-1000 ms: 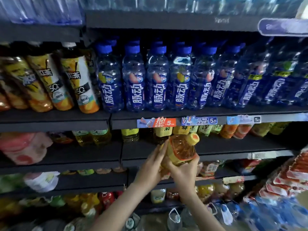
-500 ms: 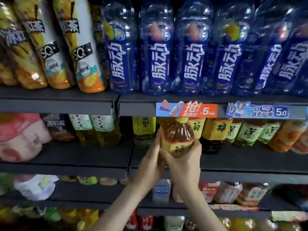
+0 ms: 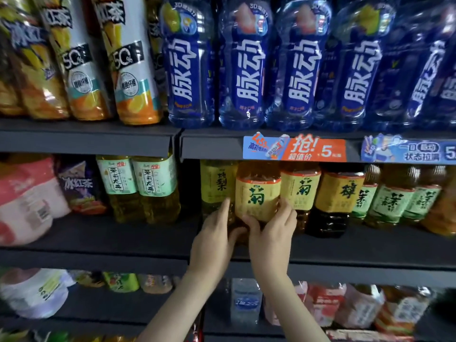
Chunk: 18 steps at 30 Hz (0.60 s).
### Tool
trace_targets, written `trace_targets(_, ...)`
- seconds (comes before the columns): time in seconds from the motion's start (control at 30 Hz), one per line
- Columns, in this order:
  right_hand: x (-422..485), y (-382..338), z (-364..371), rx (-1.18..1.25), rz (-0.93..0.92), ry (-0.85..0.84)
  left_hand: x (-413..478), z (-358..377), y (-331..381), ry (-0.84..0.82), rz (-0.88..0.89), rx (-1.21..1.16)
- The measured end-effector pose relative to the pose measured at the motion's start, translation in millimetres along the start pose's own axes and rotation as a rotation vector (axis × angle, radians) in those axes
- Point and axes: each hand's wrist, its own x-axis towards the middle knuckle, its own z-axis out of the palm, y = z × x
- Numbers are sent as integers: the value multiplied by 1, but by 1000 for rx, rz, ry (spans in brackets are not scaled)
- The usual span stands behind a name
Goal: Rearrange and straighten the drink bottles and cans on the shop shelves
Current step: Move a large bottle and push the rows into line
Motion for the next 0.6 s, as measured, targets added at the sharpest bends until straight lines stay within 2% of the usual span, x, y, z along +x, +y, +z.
trace_targets(0.1,5,-6,13,-55,-48,69,0,-1,-8,23,-94,43)
trace_targets(0.23,5,-5,20,-186,-96,59,-1,-14,-11,-37,-105,88)
trace_targets(0.43,0,-9,2,-254,18,-99,-23,-57,-7,-225,-105,89)
trace_targets(0.6,-36,-36,-46,-237,65,-363,-69,-106,8,-329,-266,94)
